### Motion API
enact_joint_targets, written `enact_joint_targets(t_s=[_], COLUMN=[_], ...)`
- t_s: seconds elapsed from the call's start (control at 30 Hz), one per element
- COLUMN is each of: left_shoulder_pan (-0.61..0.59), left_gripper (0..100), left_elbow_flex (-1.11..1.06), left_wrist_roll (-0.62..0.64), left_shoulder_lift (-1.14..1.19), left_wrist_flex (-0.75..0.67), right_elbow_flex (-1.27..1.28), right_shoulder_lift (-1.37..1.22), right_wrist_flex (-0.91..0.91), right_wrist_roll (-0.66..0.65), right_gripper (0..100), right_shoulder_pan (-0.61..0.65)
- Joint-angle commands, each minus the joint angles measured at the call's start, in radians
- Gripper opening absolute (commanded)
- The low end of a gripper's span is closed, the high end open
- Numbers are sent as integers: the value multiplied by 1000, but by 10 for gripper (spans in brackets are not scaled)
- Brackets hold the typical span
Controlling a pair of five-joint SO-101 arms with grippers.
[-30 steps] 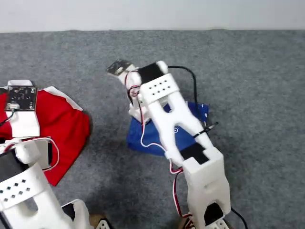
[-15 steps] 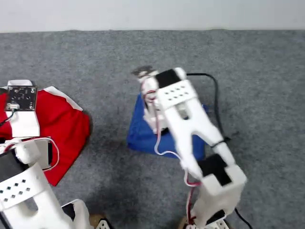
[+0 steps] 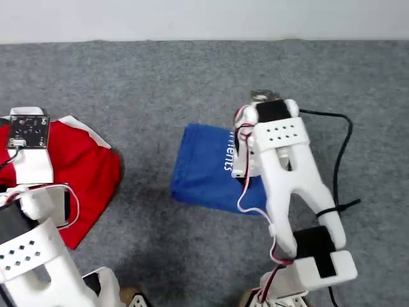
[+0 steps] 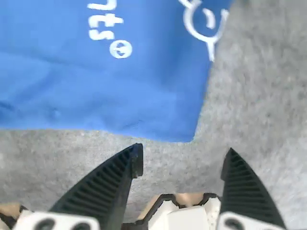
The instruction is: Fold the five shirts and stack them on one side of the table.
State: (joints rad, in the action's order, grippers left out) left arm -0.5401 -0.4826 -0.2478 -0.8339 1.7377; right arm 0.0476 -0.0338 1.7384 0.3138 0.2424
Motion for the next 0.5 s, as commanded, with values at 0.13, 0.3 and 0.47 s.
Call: enact_joint_targets(t_s=[0.13,0.3,0.47], left_shoulder_pan=[3,3,3], left_gripper=[15,15,15], left_elbow_flex=[4,4,4], left_wrist_roll=[2,2,2], left_shoulder_lift=[-15,-14,-15], left_wrist_flex=[-21,-21,-21], right_elbow_flex=[2,2,-5], right_shoulder_lift=[-120,-265,-404], right_wrist_flex=[-168,-262,-305], right_wrist_roll=[21,21,23], right_gripper=[283,282,281], right_shoulder_pan=[-104,-97,-71])
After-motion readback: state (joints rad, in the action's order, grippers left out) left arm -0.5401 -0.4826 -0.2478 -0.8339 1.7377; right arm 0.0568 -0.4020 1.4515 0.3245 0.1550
